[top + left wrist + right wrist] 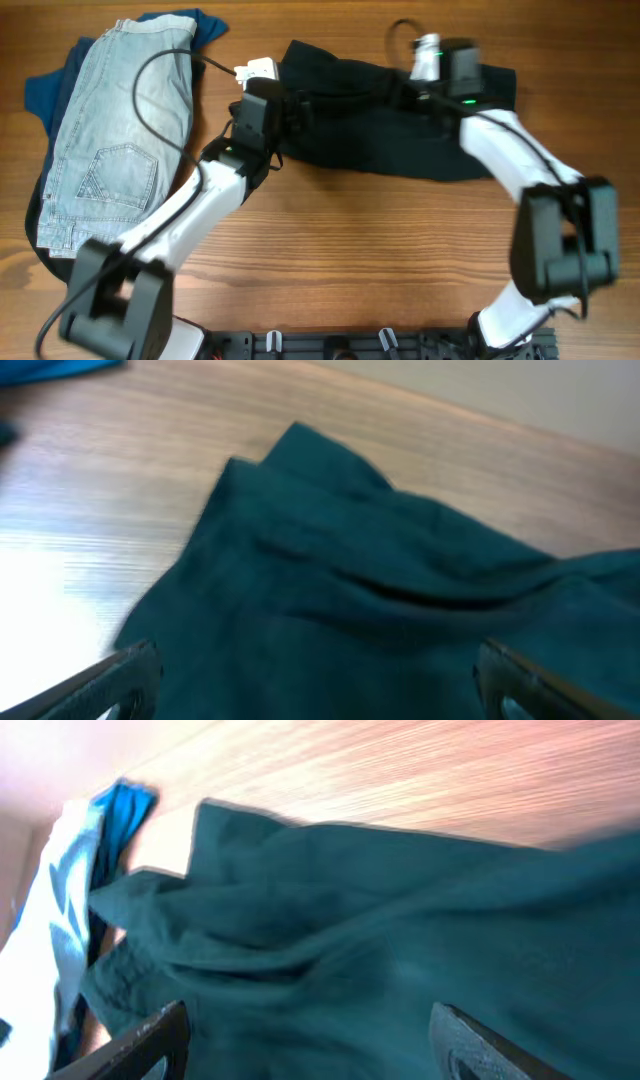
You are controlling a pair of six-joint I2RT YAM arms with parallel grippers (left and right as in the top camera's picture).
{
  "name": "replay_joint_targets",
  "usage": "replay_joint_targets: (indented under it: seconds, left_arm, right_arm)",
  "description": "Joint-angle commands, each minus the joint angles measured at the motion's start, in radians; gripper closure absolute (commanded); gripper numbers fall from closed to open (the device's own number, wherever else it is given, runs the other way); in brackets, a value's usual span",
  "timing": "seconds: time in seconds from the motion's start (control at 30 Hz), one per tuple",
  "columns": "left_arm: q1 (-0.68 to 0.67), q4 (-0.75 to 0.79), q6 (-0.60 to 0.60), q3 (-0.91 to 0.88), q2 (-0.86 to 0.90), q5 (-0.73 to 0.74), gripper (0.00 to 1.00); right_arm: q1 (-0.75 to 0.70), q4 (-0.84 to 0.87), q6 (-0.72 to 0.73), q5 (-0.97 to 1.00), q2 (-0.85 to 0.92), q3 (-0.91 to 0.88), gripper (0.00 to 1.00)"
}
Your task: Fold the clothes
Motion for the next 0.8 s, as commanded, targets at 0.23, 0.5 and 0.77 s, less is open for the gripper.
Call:
replay_joint_targets:
  seconds: [0.23, 0.5, 0.77]
  left_arm:
    - [0.025, 0.214, 0.132, 0.114, 0.331, 0.183, 0.01]
    - [0.056, 0.601, 0.237, 0.194, 0.462, 0.161, 0.0]
    - [0.122, 0.528, 0.23, 0.345, 0.607, 0.219, 0.0]
  right_arm:
    - [-0.182, -0.327, -0.014, 0.057, -0.194, 0.015, 0.22]
    - [-0.182, -0.384, -0.013, 0.074, -0.194, 0.005, 0.22]
    - [-0.182, -0.402, -0.024, 0.075, -0.194, 0.005, 0.22]
